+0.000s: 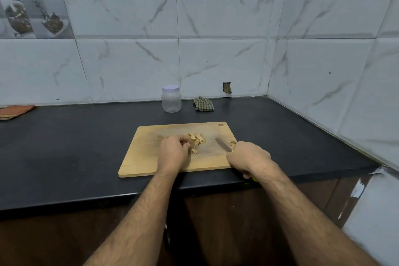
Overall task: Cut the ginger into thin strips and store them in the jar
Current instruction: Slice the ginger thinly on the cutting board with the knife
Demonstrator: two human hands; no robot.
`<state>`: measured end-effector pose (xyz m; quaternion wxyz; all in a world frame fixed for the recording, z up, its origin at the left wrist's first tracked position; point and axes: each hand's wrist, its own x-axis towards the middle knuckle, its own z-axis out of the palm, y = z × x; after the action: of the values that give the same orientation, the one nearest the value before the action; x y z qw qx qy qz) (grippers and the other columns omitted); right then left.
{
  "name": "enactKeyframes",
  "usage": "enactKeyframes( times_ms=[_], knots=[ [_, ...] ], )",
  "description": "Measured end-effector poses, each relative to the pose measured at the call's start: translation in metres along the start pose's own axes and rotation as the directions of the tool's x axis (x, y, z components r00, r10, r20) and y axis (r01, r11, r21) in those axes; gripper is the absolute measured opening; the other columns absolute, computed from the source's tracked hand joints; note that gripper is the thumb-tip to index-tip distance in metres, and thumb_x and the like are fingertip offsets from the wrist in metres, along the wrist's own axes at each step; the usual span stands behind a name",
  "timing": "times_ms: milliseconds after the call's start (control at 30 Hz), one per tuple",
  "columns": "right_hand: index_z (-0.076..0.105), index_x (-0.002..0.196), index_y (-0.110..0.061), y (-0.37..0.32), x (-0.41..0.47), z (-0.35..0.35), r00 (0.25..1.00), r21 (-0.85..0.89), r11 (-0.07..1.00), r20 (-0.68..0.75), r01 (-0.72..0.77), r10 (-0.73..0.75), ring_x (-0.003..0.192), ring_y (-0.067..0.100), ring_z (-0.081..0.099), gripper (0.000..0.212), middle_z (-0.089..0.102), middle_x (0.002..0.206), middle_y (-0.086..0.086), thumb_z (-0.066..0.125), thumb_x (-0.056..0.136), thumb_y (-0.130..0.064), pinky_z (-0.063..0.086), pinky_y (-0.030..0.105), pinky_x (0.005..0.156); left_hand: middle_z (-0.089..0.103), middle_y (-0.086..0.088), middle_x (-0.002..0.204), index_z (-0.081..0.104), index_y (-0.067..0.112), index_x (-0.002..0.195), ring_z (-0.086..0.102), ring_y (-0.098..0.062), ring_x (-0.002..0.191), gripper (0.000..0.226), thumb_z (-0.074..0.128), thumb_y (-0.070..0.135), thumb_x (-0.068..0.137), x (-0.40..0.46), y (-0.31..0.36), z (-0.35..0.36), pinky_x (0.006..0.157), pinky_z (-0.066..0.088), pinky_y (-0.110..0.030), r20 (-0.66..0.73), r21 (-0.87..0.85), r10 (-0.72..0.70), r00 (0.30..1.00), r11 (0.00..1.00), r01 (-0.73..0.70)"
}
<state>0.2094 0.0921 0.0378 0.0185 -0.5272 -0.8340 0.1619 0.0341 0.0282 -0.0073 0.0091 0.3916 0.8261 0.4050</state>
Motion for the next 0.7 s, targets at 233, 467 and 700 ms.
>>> enactKeyframes(
  times_ms=[233, 467, 700],
  knots=[
    [0.059, 0.089, -0.016, -0.023, -0.001, 0.007, 0.998, 0.036, 0.998, 0.027, 0.059, -0.060, 0.042, 0.011, 0.058, 0.021, 0.068, 0.077, -0.002, 0.041, 0.096, -0.022, 0.039, 0.018, 0.044, 0.066, 0.011, 0.090, 0.075, 0.028, 0.101, 0.058, -0.008, 0.091, 0.016, 0.073, 0.028, 0.086, 0.005, -0.003, -0.010, 0.081, 0.042, -0.020, 0.236, 0.071, 0.087, 0.968, 0.992, -0.106],
    [0.060, 0.099, -0.016, -0.028, 0.003, 0.017, 0.993, 0.089, 0.990, 0.027, 0.108, -0.111, 0.042, 0.012, 0.060, 0.020, 0.068, 0.079, -0.001, 0.041, 0.095, -0.020, 0.038, 0.016, 0.041, 0.073, 0.011, 0.098, 0.075, 0.029, 0.086, 0.062, -0.007, 0.089, 0.007, 0.069, 0.024, 0.085, 0.010, -0.001, -0.005, 0.084, 0.051, -0.025, 0.215, 0.150, 0.095, 0.972, 0.980, -0.129],
    [0.059, 0.089, -0.013, -0.029, 0.016, 0.019, 0.993, 0.130, 0.984, -0.033, 0.121, -0.118, 0.040, 0.015, 0.058, 0.018, 0.067, 0.059, 0.001, 0.042, 0.095, -0.018, 0.044, 0.021, 0.044, 0.072, 0.009, 0.098, 0.074, 0.026, 0.090, 0.063, -0.012, 0.097, 0.011, 0.066, 0.020, 0.084, 0.021, 0.007, -0.004, 0.080, 0.048, -0.023, 0.243, 0.194, 0.025, 0.970, 0.978, -0.074]
  ],
)
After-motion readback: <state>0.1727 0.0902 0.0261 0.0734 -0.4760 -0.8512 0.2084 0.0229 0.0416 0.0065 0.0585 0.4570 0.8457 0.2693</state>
